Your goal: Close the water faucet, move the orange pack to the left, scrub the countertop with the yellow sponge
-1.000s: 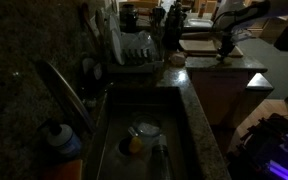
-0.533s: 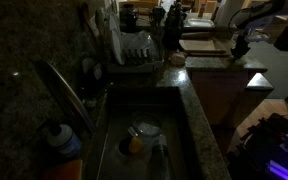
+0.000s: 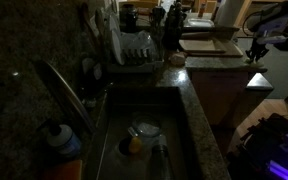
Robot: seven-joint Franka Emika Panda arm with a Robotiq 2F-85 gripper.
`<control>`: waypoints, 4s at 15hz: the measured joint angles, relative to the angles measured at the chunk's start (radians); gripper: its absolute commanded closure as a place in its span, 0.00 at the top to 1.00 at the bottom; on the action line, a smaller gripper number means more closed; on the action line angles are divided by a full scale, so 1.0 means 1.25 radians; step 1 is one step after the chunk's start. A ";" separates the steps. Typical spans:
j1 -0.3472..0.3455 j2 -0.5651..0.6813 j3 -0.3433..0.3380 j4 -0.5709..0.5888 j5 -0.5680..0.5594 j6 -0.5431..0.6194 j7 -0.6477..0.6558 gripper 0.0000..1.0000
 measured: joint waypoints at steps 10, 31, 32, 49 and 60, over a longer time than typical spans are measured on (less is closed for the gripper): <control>0.018 -0.003 0.085 0.018 0.031 0.010 -0.016 0.06; 0.209 0.016 0.242 0.066 0.006 0.047 -0.301 0.06; 0.207 0.016 0.231 0.066 -0.004 0.052 -0.301 0.06; 0.037 -0.024 0.085 -0.022 0.042 0.062 -0.188 0.06; -0.022 -0.046 -0.005 -0.088 0.038 0.090 -0.079 0.06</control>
